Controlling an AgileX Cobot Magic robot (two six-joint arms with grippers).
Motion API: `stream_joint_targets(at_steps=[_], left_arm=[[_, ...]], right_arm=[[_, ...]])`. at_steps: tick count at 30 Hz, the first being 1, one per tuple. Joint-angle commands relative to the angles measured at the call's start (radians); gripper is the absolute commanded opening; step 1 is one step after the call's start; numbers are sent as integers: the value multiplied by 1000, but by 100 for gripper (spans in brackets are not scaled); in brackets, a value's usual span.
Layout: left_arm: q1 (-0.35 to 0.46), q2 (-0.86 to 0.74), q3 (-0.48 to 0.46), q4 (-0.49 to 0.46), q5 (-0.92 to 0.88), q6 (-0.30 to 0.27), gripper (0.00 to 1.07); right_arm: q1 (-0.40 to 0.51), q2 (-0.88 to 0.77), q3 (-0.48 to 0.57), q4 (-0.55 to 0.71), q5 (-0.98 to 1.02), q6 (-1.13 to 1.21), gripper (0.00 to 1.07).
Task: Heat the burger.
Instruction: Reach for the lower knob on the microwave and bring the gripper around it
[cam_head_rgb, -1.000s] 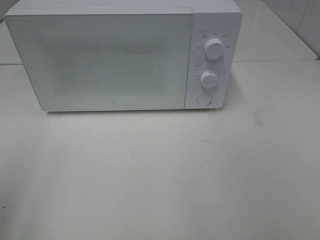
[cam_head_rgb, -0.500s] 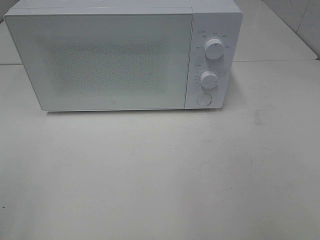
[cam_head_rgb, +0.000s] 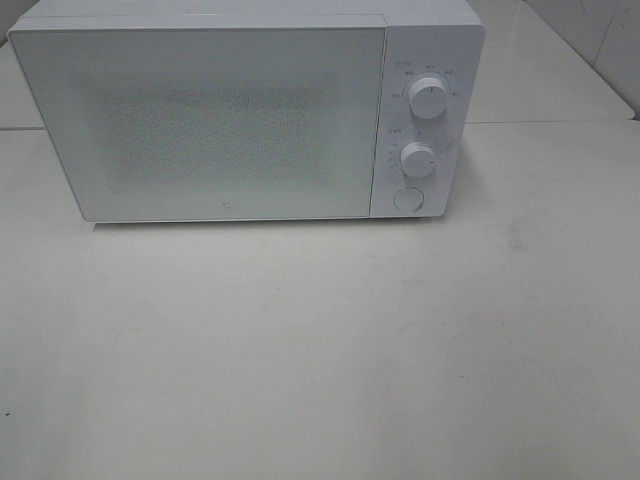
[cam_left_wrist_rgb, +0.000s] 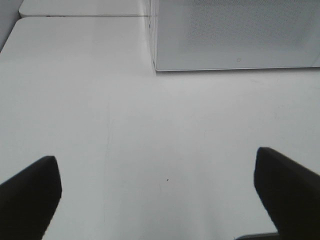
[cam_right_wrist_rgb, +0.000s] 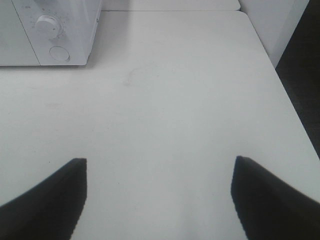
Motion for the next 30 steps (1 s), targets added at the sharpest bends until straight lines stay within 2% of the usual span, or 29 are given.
stream_joint_targets(at_steps=[1,30], left_arm=[[5,-39,1,-6,-5,-4,100],[5,-40,1,-5,-5,-1,100]], right_arm=[[0,-27,4,2,-4,-9,76],[0,-15,-16,2,-31,-4,76]])
